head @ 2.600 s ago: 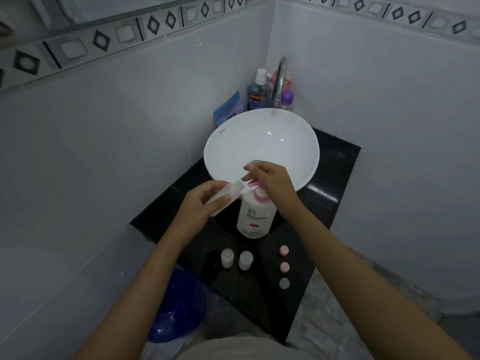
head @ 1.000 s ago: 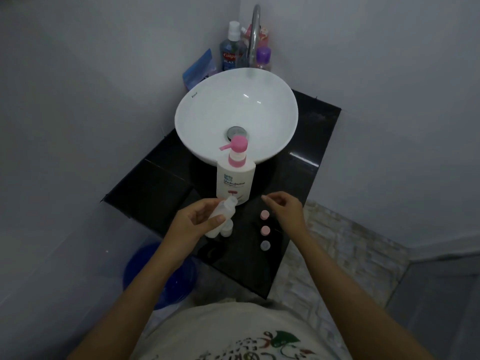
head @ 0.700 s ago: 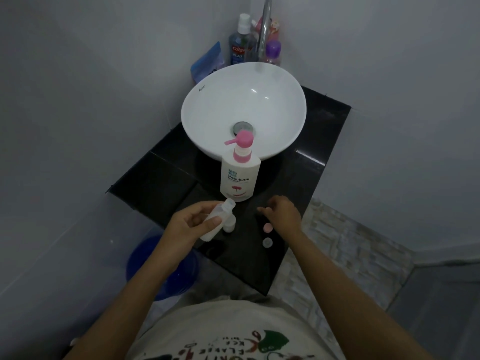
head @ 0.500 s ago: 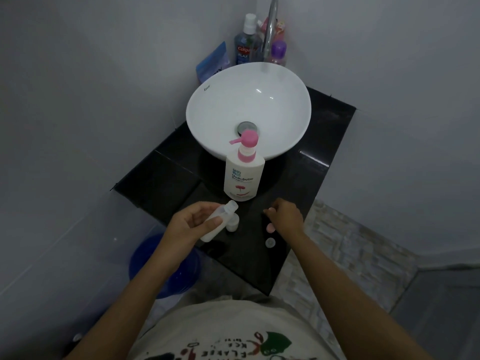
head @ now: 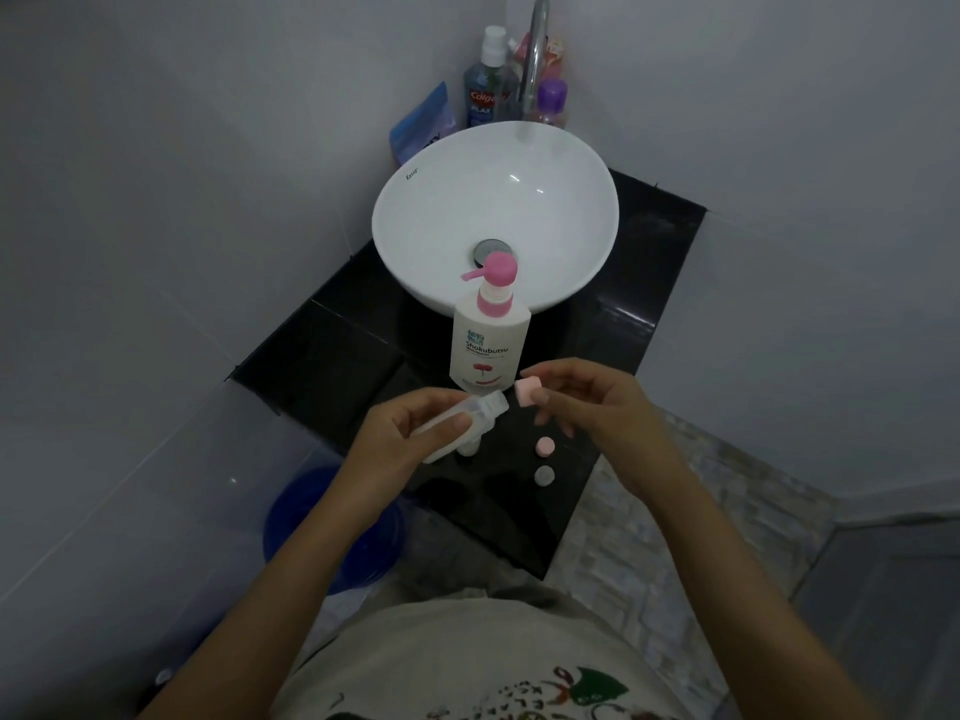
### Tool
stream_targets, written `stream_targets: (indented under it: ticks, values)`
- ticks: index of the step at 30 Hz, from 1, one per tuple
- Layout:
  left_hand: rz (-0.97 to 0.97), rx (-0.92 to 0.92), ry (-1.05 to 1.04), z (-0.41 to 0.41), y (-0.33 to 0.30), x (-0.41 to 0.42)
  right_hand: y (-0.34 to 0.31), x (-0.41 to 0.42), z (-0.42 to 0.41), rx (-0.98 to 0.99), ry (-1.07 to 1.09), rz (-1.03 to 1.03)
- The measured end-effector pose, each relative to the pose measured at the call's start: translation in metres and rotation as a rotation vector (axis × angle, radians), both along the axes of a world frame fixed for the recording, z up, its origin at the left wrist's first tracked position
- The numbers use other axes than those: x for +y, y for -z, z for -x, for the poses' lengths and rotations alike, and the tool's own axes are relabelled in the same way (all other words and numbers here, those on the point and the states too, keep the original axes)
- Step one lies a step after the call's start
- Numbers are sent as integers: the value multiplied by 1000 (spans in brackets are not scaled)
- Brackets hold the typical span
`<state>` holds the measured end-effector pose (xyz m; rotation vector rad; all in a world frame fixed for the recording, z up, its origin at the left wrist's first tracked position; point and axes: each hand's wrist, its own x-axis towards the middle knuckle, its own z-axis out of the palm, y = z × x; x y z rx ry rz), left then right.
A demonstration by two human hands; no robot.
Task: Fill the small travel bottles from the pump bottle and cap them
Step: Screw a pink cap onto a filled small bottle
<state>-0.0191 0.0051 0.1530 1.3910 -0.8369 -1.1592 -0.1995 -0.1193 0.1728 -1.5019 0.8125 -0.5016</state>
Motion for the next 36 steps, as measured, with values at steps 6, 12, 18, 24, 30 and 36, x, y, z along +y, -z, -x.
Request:
stream_targets:
  ticks: [6, 12, 18, 24, 30, 36]
  values:
    - [4, -72, 27, 6, -8, 0, -11, 19, 8, 0, -15, 49]
    - [6, -161, 92, 12, -12, 4, -12, 28, 13, 3, -47, 124]
    - [36, -137, 88, 15, -16, 7, -15, 32, 14, 72, -18, 91]
    - [61, -157, 97, 18, -19, 9, -16, 39, 10, 188, 42, 178]
    - [75, -144, 64, 17, -22, 10, -23, 35, 22, 6, -94, 121]
    - [73, -144, 74, 20, -25, 10, -24, 41, 14, 180, 42, 194]
